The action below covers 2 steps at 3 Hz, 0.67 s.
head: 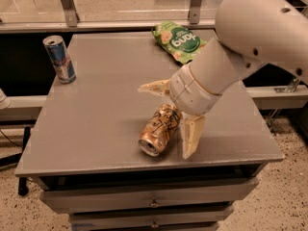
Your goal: Pick orange can
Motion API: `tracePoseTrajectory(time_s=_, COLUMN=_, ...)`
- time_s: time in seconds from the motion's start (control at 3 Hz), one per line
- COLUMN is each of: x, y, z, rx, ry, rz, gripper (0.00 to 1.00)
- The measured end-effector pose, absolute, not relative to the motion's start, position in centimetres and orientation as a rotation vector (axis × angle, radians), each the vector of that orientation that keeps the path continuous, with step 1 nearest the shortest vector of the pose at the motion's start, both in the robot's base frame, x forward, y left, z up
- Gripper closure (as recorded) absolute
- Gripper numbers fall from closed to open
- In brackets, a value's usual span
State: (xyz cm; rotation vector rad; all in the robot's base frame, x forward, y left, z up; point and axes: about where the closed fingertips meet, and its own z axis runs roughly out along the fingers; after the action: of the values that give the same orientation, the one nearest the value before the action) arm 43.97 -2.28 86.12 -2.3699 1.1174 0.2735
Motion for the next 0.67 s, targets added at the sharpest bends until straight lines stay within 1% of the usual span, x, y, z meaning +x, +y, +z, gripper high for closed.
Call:
tracePoseTrajectory(time_s=0.33, x=43.96, y=-1.68, z=84.35, rx=-2.372, ry=1.150, rz=0.295, gripper=0.18)
tracePoseTrajectory(time_s=0.67, x=44.17, y=-1.71, z=83.58, rx=-2.358, ry=1.195, rz=0.301, gripper=0.41)
